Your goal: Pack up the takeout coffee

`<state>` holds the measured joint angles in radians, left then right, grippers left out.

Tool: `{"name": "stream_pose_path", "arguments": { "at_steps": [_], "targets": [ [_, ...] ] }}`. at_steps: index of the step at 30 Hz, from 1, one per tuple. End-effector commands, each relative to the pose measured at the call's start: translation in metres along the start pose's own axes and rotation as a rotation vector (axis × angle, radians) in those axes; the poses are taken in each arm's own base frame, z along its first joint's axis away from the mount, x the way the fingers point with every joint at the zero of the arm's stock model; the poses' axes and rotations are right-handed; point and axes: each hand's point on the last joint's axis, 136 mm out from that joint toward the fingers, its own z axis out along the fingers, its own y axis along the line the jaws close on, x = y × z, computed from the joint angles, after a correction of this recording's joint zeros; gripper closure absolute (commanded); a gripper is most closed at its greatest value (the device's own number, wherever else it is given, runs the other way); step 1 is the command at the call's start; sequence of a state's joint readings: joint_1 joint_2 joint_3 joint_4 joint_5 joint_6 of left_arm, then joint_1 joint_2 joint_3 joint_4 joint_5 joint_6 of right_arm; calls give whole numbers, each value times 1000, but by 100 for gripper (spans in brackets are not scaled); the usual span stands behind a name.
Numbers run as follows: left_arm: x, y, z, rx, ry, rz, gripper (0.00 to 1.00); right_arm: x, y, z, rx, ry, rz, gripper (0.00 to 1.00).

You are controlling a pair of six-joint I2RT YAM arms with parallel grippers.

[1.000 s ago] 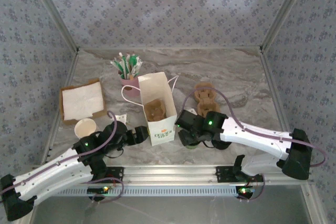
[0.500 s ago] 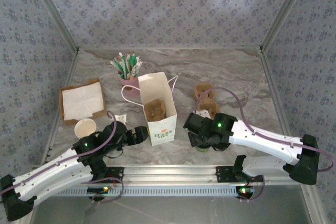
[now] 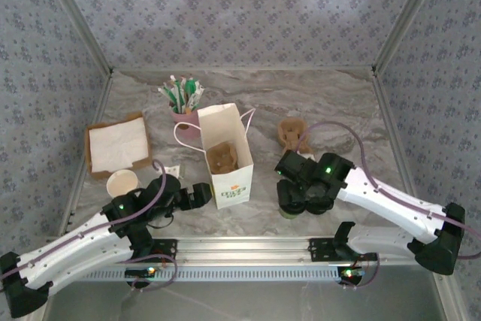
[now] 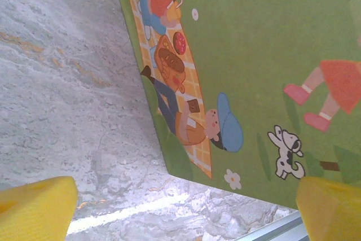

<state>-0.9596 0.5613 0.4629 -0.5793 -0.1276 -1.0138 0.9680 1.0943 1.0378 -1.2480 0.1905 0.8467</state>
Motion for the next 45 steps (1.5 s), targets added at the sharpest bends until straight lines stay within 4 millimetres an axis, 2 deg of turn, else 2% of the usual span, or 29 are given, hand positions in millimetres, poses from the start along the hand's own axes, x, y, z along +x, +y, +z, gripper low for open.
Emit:
{"name": "stream_pose_path", "arguments": {
  "at_steps": [1, 6, 10, 13, 18, 21, 30, 45],
  "targets": [
    [-12, -6, -16, 4, -30, 19, 1, -3, -8, -12, 21, 20, 58, 0],
    [-15, -4, -25, -8, -36, 19, 0, -16, 9, -16, -54, 18, -28, 0],
    [-16, 0, -27, -23, -37, 20, 1, -12, 21, -10, -118, 98, -48, 1],
    [-16, 2, -28, -26, -38, 17, 1, -14, 16, -5, -74, 101, -51, 6],
    [-14, 5, -27, -24, -40, 13, 1, -9, 20, 4, -49, 137, -91, 9],
    [-13, 6, -26, -26, -39, 12, 1, -7, 26, 7, -48, 154, -115, 10],
    [-10, 10, -24, -22, -36, 4, 1, 3, 26, 18, 3, 208, -152, 10],
    [-8, 10, -22, -20, -28, -2, 0, 14, 21, 19, 2, 257, -171, 12]
  ]
}}
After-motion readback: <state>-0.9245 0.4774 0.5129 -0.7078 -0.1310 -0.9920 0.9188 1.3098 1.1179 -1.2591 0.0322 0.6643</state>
